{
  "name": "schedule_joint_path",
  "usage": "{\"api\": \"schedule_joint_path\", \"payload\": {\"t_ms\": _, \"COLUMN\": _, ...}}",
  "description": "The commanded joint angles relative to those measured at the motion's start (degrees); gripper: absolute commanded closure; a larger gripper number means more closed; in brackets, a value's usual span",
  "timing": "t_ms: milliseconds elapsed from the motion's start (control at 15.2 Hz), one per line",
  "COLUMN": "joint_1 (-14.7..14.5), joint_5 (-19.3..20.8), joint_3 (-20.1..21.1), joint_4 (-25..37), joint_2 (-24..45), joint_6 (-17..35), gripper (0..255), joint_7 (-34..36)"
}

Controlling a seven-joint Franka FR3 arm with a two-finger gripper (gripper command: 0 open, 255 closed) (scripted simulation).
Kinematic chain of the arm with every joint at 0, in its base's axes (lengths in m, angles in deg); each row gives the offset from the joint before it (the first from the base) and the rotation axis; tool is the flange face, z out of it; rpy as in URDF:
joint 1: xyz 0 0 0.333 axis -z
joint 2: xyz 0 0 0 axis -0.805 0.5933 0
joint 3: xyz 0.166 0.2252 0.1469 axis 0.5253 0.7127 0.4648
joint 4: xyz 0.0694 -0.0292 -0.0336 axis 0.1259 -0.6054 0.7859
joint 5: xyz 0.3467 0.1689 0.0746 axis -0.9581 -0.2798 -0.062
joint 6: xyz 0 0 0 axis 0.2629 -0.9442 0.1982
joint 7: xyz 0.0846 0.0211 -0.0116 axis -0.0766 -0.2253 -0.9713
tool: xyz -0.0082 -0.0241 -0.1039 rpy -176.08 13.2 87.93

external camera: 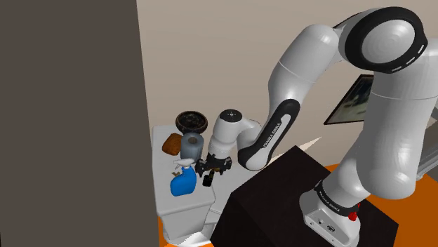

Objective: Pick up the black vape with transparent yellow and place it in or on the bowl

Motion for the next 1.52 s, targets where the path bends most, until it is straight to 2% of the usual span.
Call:
{"api": "schedule_joint_path", "payload": {"t_ms": 0, "joint_1": 0.0, "joint_5": 0.0, "joint_3": 0.0, "joint_4": 0.0, "joint_2": 0.0, "joint_6": 0.0, "gripper": 0, "joint_7": 0.0}}
{"api": "schedule_joint_path", "payload": {"t_ms": 66, "joint_1": 0.0, "joint_5": 0.0, "joint_3": 0.0, "joint_4": 0.0, "joint_2": 0.0, "joint_6": 0.0, "gripper": 255, "joint_7": 0.0}}
{"api": "schedule_joint_path", "payload": {"t_ms": 660, "joint_1": 0.0, "joint_5": 0.0, "joint_3": 0.0, "joint_4": 0.0, "joint_2": 0.0, "joint_6": 0.0, "gripper": 255, "joint_7": 0.0}}
{"api": "schedule_joint_path", "payload": {"t_ms": 1056, "joint_1": 4.8, "joint_5": -4.2, "joint_3": 5.7, "joint_4": -1.8, "joint_2": -5.6, "joint_6": -4.1, "gripper": 255, "joint_7": -3.4}}
{"api": "schedule_joint_path", "payload": {"t_ms": 1452, "joint_1": 9.0, "joint_5": -10.4, "joint_3": 11.3, "joint_4": -3.1, "joint_2": -11.2, "joint_6": -8.3, "gripper": 255, "joint_7": -8.0}}
